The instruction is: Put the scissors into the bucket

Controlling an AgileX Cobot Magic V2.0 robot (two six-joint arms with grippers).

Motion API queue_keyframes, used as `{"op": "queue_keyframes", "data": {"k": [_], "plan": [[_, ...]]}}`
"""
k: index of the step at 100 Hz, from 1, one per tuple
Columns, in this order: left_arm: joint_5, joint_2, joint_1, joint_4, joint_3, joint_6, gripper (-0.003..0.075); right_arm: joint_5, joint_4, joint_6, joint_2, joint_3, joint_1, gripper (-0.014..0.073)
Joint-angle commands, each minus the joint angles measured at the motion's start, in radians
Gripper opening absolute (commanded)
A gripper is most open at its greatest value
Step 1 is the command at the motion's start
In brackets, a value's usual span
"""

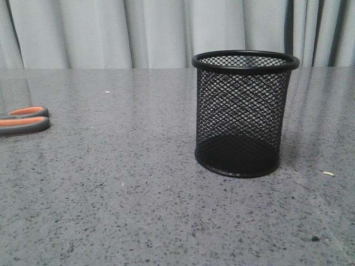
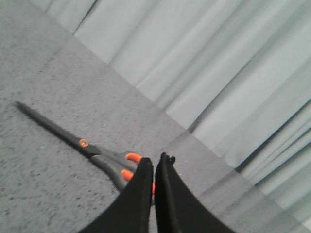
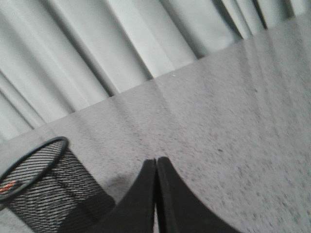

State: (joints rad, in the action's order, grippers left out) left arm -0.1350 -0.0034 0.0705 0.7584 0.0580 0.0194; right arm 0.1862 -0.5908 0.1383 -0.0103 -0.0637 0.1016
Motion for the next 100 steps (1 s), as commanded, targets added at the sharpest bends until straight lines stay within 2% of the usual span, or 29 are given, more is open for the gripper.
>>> {"op": "queue_keyframes", "data": {"k": [1,9,22,33,45,57,76,81,86,93,100], "plan": [[0.019,0.01,-0.004,-0.045,0.121,0.008,-0.002,0.015,0.059,0.003,0.03,-0.114,-0.006,-0.0045],[-0.064,0.073,-0.004,-0.167,0.233,0.008,-0.002,0.1,0.097,0.003,0.108,-0.198,-0.006,-0.0045],[-0.297,0.251,-0.004,-0.344,0.435,0.03,-0.002,0.263,0.162,0.003,0.284,-0.374,-0.006,-0.0045],[-0.479,0.412,-0.004,-0.354,0.602,0.134,-0.002,0.432,0.212,0.003,0.459,-0.545,-0.006,-0.0045],[-0.665,0.545,-0.004,-0.354,0.731,0.215,-0.002,0.535,0.247,0.003,0.603,-0.691,-0.006,-0.0045],[-0.729,0.623,-0.004,-0.354,0.787,0.238,-0.0019,0.549,0.249,0.003,0.679,-0.757,-0.006,-0.0045],[-0.745,0.671,-0.004,-0.354,0.792,0.287,-0.0018,0.577,0.247,0.04,0.72,-0.794,-0.004,-0.0035],[-0.746,0.678,-0.004,-0.354,0.792,0.296,-0.0014,0.593,0.247,0.045,0.726,-0.804,-0.004,0.0002],[-0.746,0.686,-0.004,-0.354,0.792,0.313,0.0009,0.602,0.247,0.05,0.735,-0.811,-0.004,0.008],[-0.746,0.698,-0.004,-0.352,0.793,0.324,0.0083,0.614,0.247,0.05,0.745,-0.819,-0.004,0.0209],[-0.747,0.708,-0.004,-0.347,0.793,0.336,0.0197,0.614,0.247,0.052,0.751,-0.824,-0.004,0.0351]]}}
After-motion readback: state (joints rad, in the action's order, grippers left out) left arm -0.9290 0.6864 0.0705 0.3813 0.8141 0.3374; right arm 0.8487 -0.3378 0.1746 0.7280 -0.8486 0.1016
